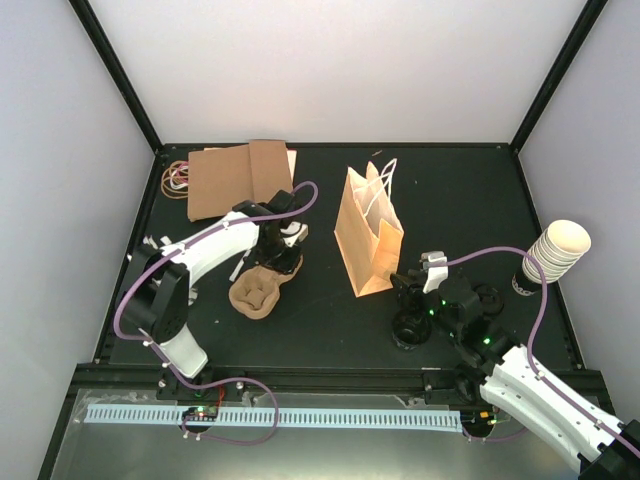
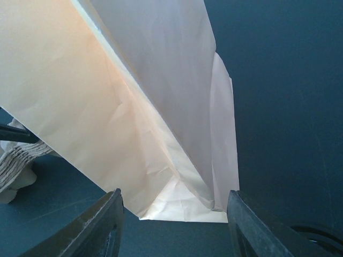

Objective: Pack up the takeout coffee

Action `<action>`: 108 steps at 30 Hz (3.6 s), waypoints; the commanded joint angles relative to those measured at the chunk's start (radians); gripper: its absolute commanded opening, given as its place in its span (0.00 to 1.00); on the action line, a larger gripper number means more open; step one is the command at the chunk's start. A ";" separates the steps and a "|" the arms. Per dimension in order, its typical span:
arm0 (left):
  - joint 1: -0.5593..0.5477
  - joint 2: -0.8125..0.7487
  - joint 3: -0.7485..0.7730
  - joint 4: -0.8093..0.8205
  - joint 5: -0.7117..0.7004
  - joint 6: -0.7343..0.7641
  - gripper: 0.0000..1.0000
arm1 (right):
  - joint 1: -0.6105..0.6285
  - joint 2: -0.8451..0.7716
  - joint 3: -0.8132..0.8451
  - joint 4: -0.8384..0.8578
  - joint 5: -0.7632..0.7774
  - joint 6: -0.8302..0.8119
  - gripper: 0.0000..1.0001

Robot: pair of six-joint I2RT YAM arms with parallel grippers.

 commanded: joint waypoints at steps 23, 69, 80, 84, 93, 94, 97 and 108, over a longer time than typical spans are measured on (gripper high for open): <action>0.000 -0.067 0.057 -0.034 0.066 0.004 0.06 | -0.003 -0.007 -0.008 0.031 -0.011 -0.017 0.56; -0.046 0.021 0.059 -0.071 -0.066 0.113 0.24 | 0.009 -0.049 -0.019 0.030 -0.096 -0.034 0.55; -0.047 0.011 0.057 -0.097 -0.052 0.114 0.28 | 0.009 -0.048 -0.021 0.032 -0.092 -0.032 0.55; -0.049 0.015 0.054 -0.089 -0.013 0.101 0.26 | 0.009 -0.049 -0.022 0.034 -0.091 -0.032 0.55; -0.062 0.037 0.064 -0.064 -0.045 0.050 0.13 | 0.009 -0.051 -0.024 0.032 -0.089 -0.031 0.55; -0.061 0.038 0.067 -0.062 -0.061 0.038 0.12 | 0.009 -0.052 -0.024 0.032 -0.090 -0.031 0.55; -0.061 0.039 0.080 -0.057 -0.100 0.007 0.08 | 0.009 -0.052 -0.024 0.032 -0.088 -0.030 0.55; -0.060 0.028 0.104 -0.068 -0.073 -0.006 0.12 | 0.009 -0.053 -0.025 0.033 -0.086 -0.031 0.55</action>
